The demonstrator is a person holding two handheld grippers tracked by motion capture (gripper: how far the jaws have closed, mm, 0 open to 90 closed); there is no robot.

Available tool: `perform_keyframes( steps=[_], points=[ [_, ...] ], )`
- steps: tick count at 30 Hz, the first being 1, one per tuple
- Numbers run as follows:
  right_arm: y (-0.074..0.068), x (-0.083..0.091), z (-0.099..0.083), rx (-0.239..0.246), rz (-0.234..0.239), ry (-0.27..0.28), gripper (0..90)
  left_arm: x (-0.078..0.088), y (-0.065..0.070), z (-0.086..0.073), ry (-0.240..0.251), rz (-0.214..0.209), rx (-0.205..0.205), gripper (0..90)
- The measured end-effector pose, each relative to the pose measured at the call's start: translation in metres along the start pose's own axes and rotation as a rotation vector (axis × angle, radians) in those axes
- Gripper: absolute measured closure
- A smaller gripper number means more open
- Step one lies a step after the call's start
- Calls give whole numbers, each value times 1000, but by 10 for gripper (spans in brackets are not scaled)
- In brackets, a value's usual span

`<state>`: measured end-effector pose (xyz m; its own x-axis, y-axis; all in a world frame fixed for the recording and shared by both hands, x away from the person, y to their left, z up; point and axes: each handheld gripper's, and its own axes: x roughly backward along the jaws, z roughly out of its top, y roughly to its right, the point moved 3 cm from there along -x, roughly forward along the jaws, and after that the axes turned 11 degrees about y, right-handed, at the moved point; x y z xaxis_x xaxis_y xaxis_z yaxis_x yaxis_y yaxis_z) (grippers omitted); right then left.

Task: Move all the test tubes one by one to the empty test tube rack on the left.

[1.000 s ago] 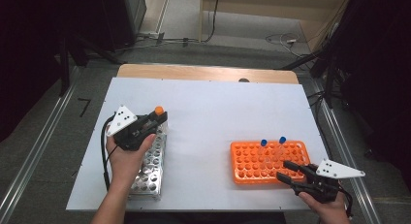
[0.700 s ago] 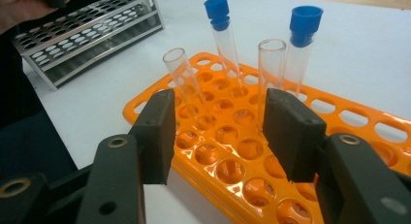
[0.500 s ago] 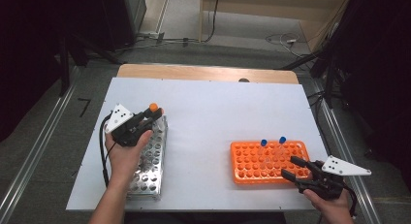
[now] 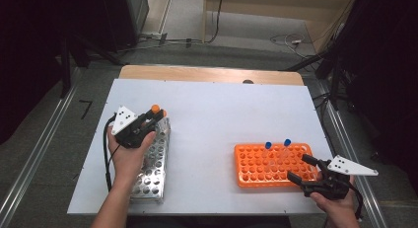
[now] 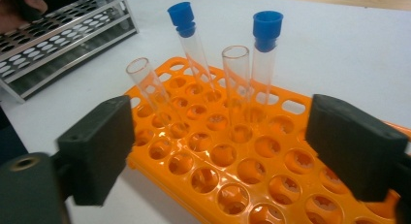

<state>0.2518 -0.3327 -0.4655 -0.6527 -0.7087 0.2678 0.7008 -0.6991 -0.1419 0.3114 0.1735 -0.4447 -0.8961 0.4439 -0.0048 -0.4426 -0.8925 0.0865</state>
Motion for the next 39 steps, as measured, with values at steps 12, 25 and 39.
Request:
perform_keyframes(
  steps=[12, 25, 39],
  points=[
    [0, -2, -1, 11, 6, -7, 23, -2, 3, -4, -143, 33, 0, 742],
    [1, -7, -2, 15, -2, -22, 25, -7, 8, -7, -248, 44, -31, 719],
    [0, -6, 0, 30, 1, -8, 36, -1, 5, -4, -211, 34, 60, 453]
  ],
)
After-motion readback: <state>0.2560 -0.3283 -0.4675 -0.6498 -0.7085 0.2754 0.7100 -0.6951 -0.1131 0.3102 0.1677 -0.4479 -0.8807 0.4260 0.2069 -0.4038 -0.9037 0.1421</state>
